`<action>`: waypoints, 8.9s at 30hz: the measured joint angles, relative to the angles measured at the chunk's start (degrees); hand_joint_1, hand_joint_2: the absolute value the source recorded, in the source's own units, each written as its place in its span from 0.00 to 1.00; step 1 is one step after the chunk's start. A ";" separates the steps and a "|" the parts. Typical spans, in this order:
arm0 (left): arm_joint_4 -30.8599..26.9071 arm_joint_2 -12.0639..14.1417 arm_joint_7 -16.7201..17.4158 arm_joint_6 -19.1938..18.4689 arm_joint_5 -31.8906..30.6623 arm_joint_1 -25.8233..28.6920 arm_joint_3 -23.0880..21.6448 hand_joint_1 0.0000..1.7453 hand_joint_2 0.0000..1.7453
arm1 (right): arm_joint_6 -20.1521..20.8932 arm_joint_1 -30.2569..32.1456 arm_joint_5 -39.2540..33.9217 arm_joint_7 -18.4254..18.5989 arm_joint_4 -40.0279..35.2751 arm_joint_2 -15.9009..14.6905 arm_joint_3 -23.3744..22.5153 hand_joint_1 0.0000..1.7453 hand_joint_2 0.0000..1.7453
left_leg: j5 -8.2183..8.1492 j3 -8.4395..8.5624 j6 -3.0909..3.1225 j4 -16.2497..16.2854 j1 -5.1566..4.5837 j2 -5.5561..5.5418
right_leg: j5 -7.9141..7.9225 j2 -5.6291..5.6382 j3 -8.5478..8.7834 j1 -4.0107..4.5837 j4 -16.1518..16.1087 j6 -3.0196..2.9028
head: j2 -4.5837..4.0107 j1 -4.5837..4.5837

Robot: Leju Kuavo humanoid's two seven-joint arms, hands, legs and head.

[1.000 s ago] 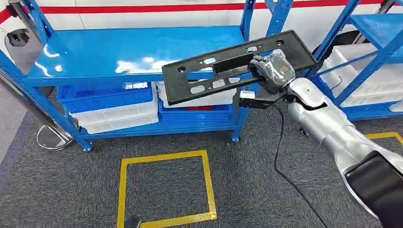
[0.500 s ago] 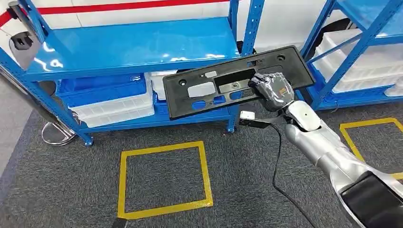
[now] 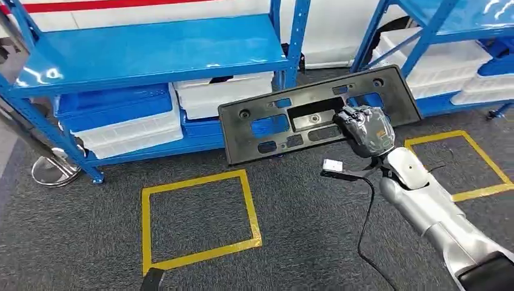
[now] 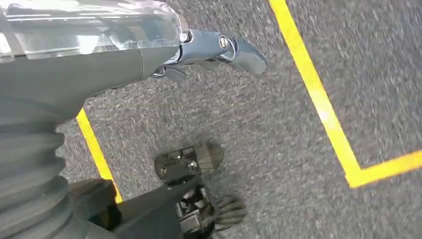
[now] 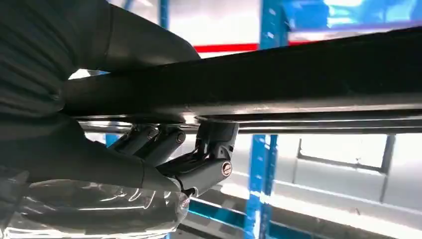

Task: Take the parts from the cabinet and place them on the table.

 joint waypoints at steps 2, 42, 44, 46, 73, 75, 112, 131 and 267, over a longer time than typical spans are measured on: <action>0.00 0.00 0.20 0.00 -0.09 -0.33 0.00 0.00 1.00 | 1.18 0.11 -1.44 -1.27 -0.66 -0.50 -0.30 1.00 1.00 | 0.39 -1.42 -0.36 0.84 0.13 1.28 | 3.84 -0.72 3.73 -0.49 -3.72 0.52 | 0.00 0.00; -0.11 0.81 3.13 0.15 -3.02 0.47 -0.46 0.00 1.00 | 8.55 -3.59 -3.04 -1.40 -1.86 0.94 -5.49 1.00 1.00 | -6.53 -1.14 -2.87 6.59 -0.33 -0.74 | 6.58 -1.11 7.47 0.48 -16.65 -3.23 | 0.00 -0.09; -0.11 0.81 3.15 0.07 -2.89 0.49 -0.46 0.00 1.00 | 9.95 -4.49 -2.97 -1.31 -2.01 0.98 -5.55 1.00 1.00 | -10.99 -5.41 -2.76 16.25 -0.32 -1.86 | 6.84 0.07 7.16 0.65 -16.63 -3.66 | 0.00 -0.09; -0.11 0.81 3.15 0.07 -2.95 0.61 -0.46 0.00 1.00 | 10.89 -4.79 -2.49 -1.31 -1.93 1.03 -5.51 1.00 1.00 | -11.10 -7.52 -2.48 20.51 -0.31 -2.14 | 7.01 1.52 7.06 0.96 -16.61 -3.76 | 0.00 -0.09; -0.11 -0.04 2.14 -0.11 -6.10 2.18 -1.88 0.00 1.00 | 8.64 8.98 -3.11 -0.50 -10.83 -5.64 -13.01 1.00 1.00 | -7.78 -1.92 -2.29 8.74 -0.56 -1.21 | 6.71 -1.22 8.02 0.43 -17.22 -3.22 | 0.00 -0.07; -0.11 -0.02 2.10 -0.24 -6.14 2.83 -1.88 0.00 1.00 | 8.35 11.63 -3.32 -0.51 -12.70 -6.27 -14.38 1.00 1.00 | -11.73 -5.90 -2.31 17.98 -0.61 -2.19 | 6.78 0.38 7.82 0.67 -17.20 -3.43 | 0.00 -0.07; -0.17 0.61 0.31 0.72 -7.43 3.32 -1.77 0.00 1.00 | 6.69 8.85 4.11 0.32 -4.81 4.59 -11.45 1.00 1.00 | -2.48 -0.45 -0.05 2.33 -0.87 -8.50 | 6.90 5.92 7.16 1.79 -16.51 -3.98 | 0.00 -0.09; -0.17 0.31 1.20 3.04 -11.06 4.00 -2.67 0.00 1.00 | -0.63 10.88 7.82 -0.42 15.10 17.31 0.31 1.00 1.00 | -3.24 2.48 -2.52 -0.03 -1.00 5.10 | 6.36 -2.80 7.40 0.73 -17.05 -2.63 | 0.00 -0.09; -0.15 0.46 4.68 -0.57 -19.28 4.60 -1.75 0.00 1.00 | 22.02 -22.82 9.05 6.31 16.67 0.70 -2.60 1.00 1.00 | -1.36 -4.56 -0.63 8.22 -0.72 -3.91 | 4.96 4.83 8.90 1.26 -16.60 -3.39 | 0.00 -0.04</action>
